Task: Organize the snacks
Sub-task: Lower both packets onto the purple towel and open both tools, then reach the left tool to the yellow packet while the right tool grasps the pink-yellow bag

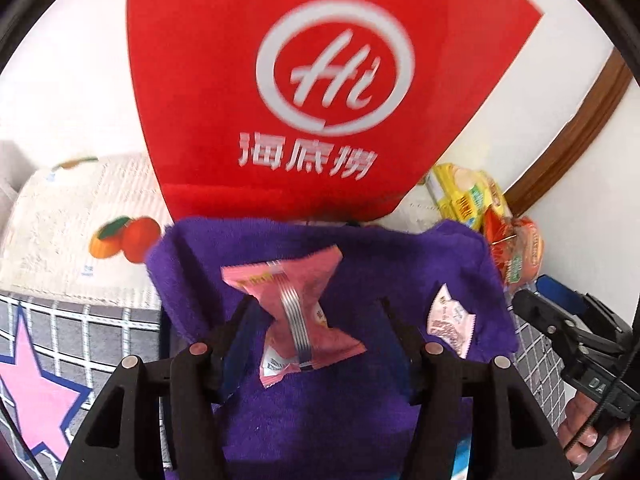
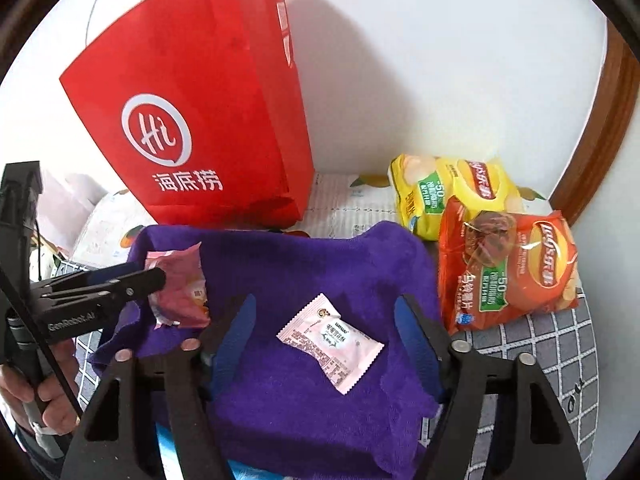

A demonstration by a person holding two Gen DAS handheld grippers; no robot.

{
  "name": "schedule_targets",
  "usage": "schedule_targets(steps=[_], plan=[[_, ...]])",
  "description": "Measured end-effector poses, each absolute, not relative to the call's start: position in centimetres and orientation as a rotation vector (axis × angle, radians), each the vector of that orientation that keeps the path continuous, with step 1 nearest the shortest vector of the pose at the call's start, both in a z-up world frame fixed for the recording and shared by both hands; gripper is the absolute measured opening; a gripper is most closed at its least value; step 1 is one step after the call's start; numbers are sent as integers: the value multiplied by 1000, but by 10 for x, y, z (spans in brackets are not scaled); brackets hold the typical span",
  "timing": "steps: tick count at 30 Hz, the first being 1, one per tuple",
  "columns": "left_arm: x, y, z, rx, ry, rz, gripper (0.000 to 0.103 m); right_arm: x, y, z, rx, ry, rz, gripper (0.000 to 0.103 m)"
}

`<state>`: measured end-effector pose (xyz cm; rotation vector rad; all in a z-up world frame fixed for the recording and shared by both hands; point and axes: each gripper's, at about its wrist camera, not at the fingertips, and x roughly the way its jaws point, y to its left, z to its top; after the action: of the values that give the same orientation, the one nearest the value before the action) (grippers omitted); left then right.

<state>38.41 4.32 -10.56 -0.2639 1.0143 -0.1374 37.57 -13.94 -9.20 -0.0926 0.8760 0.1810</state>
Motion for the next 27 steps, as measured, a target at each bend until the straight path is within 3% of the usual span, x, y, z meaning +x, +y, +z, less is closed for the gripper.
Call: schedule_targets(steps=[8,14,22,27], plan=[[357,46,-61,-244,909,-152,56,327,-148,-85,-59,854,150,47],[330,46,-30,-214,841,-148,56,266,-181,-93,12,864,104,47],[282,46,-19,-219,847,-190,56,204,-223,-140,134,983,67,59],[247,52,-22,-204,852,-188,63,172,-225,-167,168,1023,80,64]])
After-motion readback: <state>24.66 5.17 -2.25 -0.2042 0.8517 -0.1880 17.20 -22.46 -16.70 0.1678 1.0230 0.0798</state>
